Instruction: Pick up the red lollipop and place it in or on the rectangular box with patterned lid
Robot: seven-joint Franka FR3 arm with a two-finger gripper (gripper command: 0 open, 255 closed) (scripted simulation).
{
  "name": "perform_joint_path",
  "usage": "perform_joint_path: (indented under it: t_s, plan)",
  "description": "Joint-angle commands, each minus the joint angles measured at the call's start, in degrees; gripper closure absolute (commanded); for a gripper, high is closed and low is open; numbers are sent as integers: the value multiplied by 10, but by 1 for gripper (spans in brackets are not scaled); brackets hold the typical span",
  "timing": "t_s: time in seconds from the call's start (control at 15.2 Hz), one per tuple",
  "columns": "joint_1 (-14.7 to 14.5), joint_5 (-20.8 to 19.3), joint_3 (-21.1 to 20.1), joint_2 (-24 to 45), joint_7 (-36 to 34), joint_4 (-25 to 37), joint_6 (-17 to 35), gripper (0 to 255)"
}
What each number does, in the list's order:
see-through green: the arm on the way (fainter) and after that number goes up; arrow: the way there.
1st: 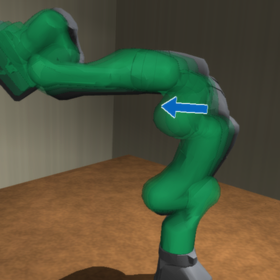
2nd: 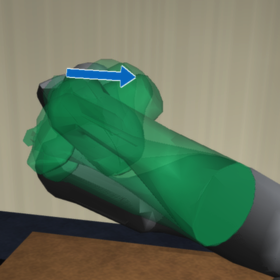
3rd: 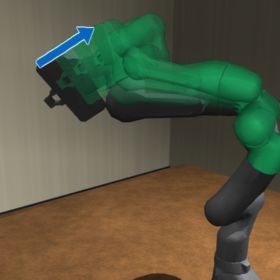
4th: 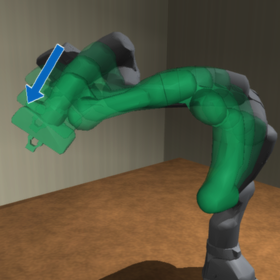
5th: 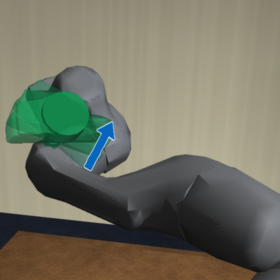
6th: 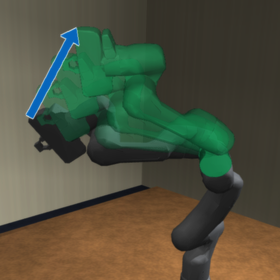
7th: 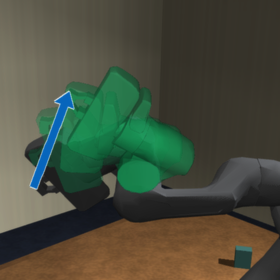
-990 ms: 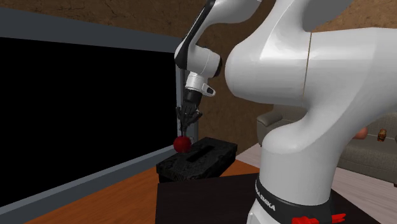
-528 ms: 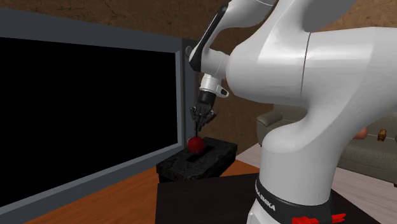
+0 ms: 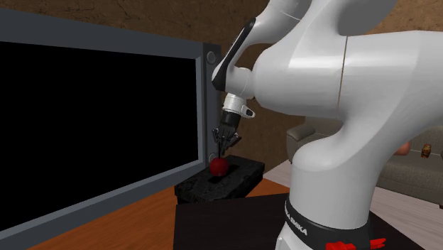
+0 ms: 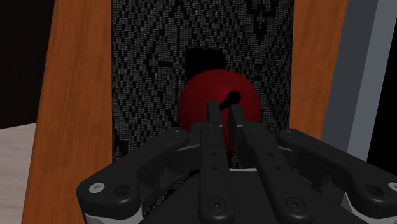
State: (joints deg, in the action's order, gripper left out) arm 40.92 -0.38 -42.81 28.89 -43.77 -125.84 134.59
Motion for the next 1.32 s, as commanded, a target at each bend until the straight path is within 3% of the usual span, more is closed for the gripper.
perform_joint_path:
  t_s: [0.0,0.73,0.79,1.06,1.25]
  plan:
    - [-7,-10,10,15,-2,-2,13,255]
    - [-20,-24,27,40,-6,2,32,255]
    - [-20,-23,25,38,-7,2,31,0]
    - [-25,-26,28,44,-10,8,31,0]
    - [-1,-10,11,14,4,11,-3,0]
